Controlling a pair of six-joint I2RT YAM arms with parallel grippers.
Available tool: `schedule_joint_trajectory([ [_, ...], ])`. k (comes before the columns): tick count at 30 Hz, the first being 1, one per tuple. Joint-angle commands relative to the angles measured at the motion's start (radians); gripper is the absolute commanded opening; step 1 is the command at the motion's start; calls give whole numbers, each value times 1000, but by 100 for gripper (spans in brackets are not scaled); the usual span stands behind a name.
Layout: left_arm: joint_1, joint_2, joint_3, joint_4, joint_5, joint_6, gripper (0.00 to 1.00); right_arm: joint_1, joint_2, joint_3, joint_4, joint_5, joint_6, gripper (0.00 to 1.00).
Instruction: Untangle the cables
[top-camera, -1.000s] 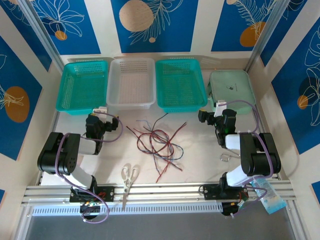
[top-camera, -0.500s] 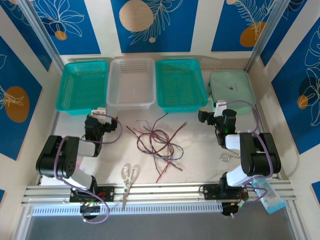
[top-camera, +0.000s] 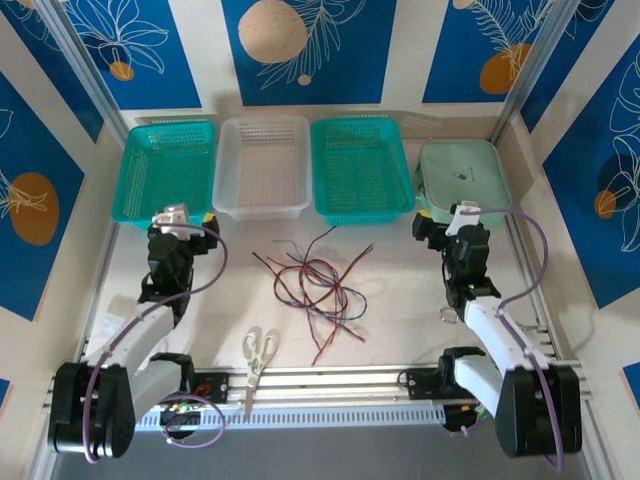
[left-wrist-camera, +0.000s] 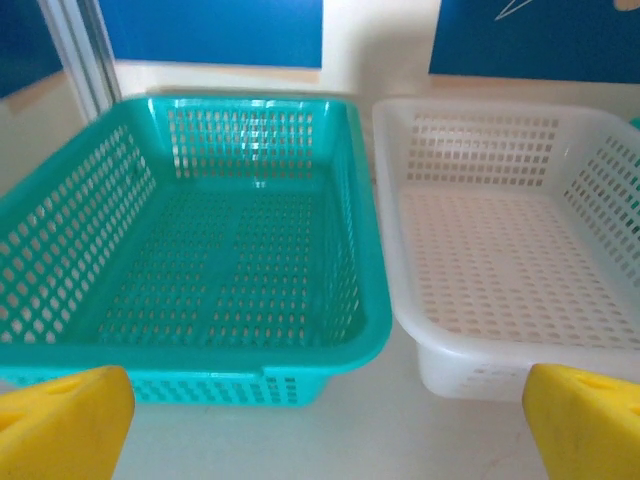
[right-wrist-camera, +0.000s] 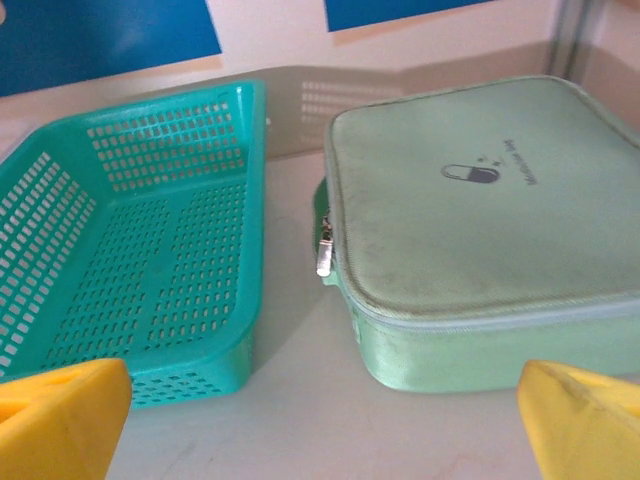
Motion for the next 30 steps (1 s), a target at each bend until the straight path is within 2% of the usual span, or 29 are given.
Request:
schedule_joint_trajectory([
  [1,-10,-64,101,-378,-20,-118,99,14,-96,65,-291,124,97,100],
  [4,-38,-112,168,-590,-27,-185,99,53,-157,115,-390,88,90,97],
  [7,-57,-145,205,-739,33,-226,100,133,-153,184,-487,32,119,95],
  [11,-74,-175,227,-854,135,-301,99,323,-80,270,-544,-27,95,92],
  [15,-78,-203,260,-973,194,-355,99,516,22,343,-551,-75,42,94],
  [19,-78,-186,298,-1104,312,-414,99,620,135,414,-552,-309,19,93],
  [23,-78,-175,285,-1119,396,-451,99,721,299,510,-589,-376,-33,90],
  [25,-78,-184,260,-1096,391,-459,99,751,398,576,-623,-413,-75,83],
  [30,-75,-195,208,-1058,400,-503,99,800,648,746,-675,-413,-154,65],
])
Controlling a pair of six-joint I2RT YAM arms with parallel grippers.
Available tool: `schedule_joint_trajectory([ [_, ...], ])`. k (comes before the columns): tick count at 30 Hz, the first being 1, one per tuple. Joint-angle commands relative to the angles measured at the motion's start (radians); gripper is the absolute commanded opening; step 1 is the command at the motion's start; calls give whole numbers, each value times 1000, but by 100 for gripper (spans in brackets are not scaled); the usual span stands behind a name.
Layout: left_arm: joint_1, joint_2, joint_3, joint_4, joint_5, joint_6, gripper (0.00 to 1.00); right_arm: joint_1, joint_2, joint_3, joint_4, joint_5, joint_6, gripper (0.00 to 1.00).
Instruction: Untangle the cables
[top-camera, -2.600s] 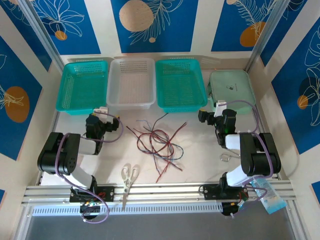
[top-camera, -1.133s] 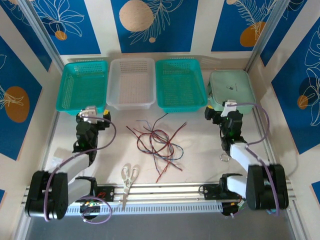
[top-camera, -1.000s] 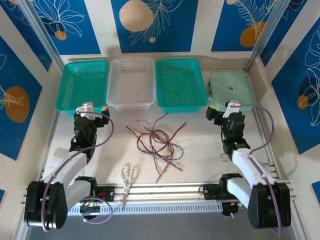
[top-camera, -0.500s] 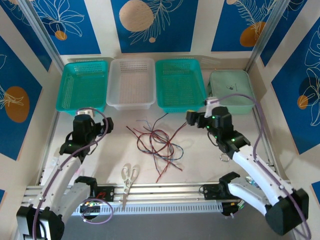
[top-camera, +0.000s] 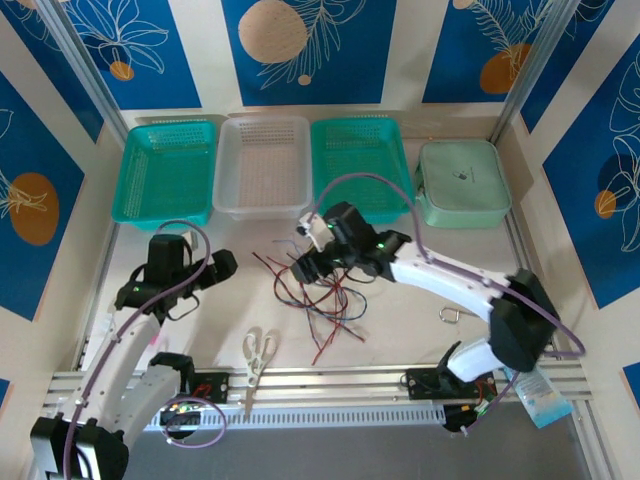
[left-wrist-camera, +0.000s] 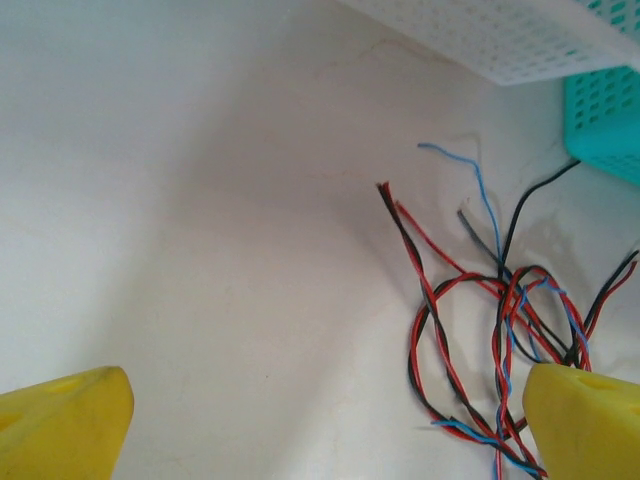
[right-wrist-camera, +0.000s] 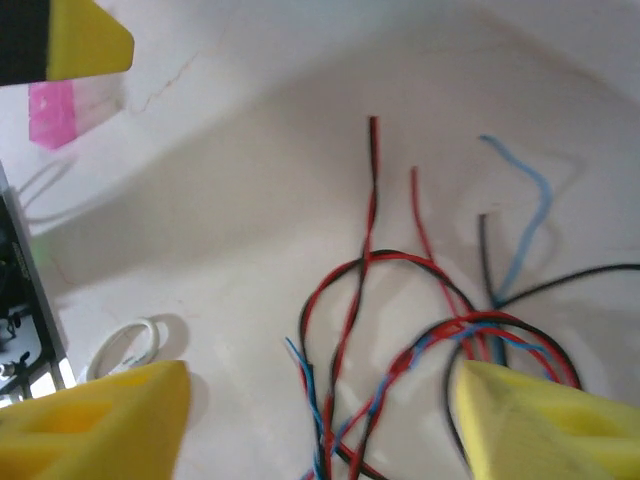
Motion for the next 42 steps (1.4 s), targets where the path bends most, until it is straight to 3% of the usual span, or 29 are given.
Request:
schedule_joint_trajectory([
  [1,-4,-16,-42,10,45,-57,99,15,118,98,-61,-43,-72,61],
  [11,10,-18,-95,33,92,-116,94,52,443,317,-38,45,-135,43],
  [16,16,-7,-110,47,112,-116,89,55,516,379,-39,17,-137,35],
  [20,18,7,-111,51,117,-114,87,56,570,407,-37,9,-130,34],
  [29,18,4,-120,59,123,-122,79,57,641,432,-43,-20,-116,29],
  [42,18,0,-92,30,125,-113,74,67,608,389,17,4,-115,7],
])
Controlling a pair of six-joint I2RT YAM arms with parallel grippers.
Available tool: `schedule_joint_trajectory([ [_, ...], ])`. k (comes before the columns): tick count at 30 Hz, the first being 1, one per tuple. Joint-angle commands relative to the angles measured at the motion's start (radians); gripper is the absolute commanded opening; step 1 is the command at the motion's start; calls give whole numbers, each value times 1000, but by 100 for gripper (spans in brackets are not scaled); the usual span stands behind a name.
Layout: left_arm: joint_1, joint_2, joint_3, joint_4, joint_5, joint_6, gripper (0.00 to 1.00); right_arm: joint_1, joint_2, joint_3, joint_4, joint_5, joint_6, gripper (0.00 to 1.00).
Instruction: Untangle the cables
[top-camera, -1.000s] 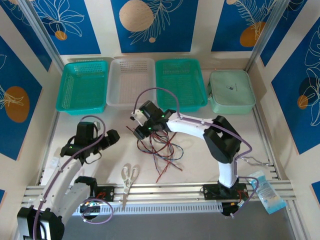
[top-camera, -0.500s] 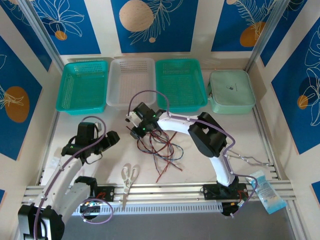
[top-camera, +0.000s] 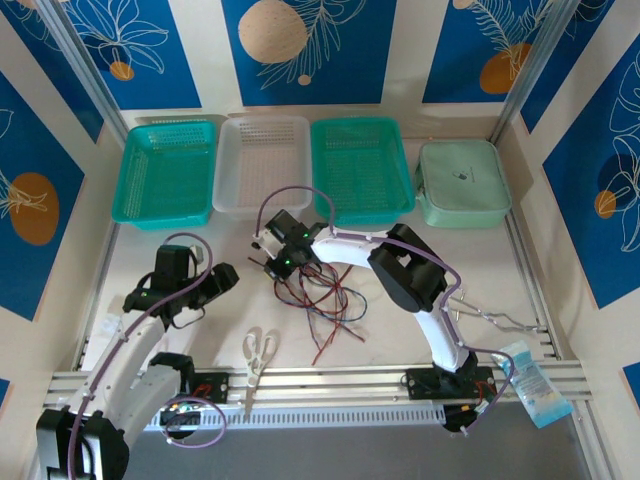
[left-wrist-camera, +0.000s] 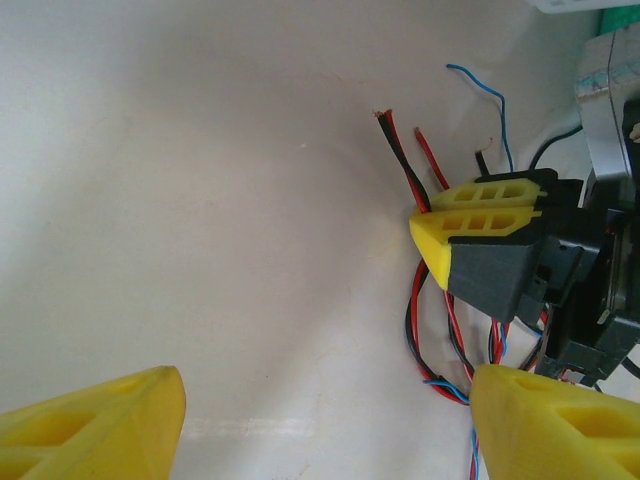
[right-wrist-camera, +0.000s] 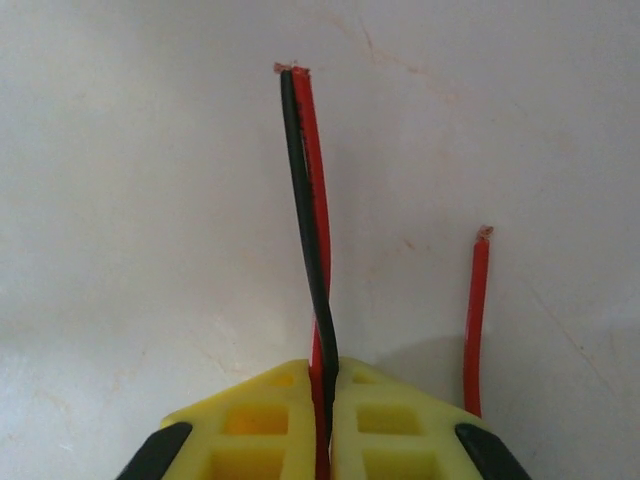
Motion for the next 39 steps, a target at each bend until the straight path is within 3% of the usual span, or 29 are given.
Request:
schedule_joint_trajectory([
  [1,8,-9,21,-19,21,0,74,13,-61,-35,51,-8,-3,6],
  [5,9,-15,39,-20,50,-1,73,19,-140,-82,93,-7,-4,0],
  [10,8,-20,32,70,132,-87,73,12,-226,-91,72,-26,21,0],
  [21,6,-31,147,102,161,-130,70,-73,-550,-153,136,-84,98,0],
  [24,-17,-25,217,110,205,-84,66,-99,-637,-154,157,-104,102,0],
  [30,-45,-20,369,90,175,2,66,-160,-767,-142,245,-136,107,0],
  [39,-98,55,464,121,160,5,65,-197,-814,10,276,-166,70,0],
])
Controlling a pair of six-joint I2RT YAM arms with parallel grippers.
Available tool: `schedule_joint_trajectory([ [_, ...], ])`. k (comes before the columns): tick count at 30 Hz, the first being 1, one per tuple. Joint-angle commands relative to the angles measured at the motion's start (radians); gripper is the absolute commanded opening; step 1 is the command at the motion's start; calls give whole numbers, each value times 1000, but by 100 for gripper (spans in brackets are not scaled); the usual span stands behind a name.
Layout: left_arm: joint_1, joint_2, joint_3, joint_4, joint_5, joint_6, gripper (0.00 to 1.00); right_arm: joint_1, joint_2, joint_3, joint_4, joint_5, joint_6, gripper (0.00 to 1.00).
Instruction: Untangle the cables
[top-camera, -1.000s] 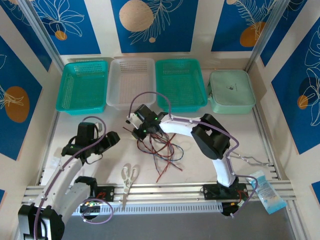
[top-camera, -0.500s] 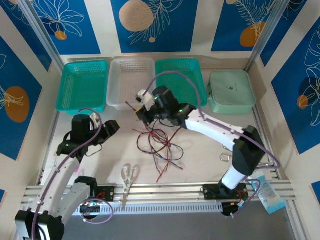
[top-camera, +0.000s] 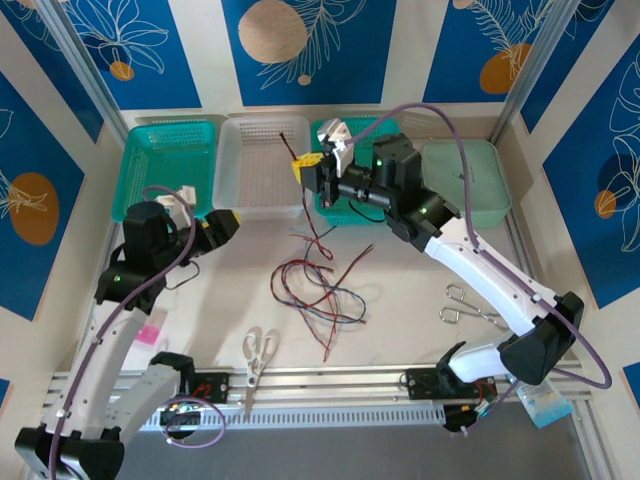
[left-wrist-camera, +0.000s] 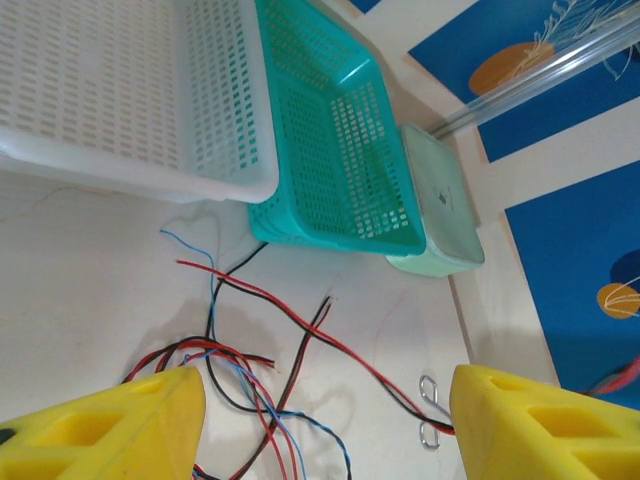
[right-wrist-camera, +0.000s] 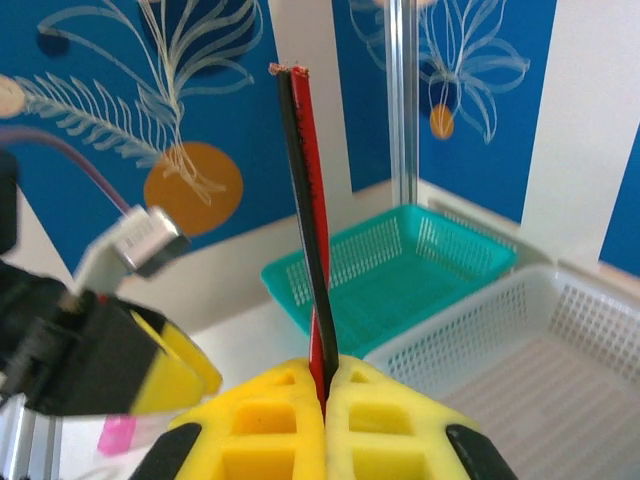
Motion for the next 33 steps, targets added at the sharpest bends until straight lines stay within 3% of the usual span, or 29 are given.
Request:
schedule_joint_trajectory([
  [1,-45,28,77,17,-15,35,65,-5,-35,61,33,-45,-16,0],
  [6,-108,70,164,74,-29,69,64,-17,-52,-26,27,-147,-21,0],
  [14,-133,119,206,243,35,-37,58,-48,-83,-377,326,-224,37,0],
  [24,-220,233,248,306,82,-47,40,-68,2,-369,216,-229,79,0],
  [33,-260,283,270,341,77,-48,31,-64,11,-358,199,-241,78,0],
])
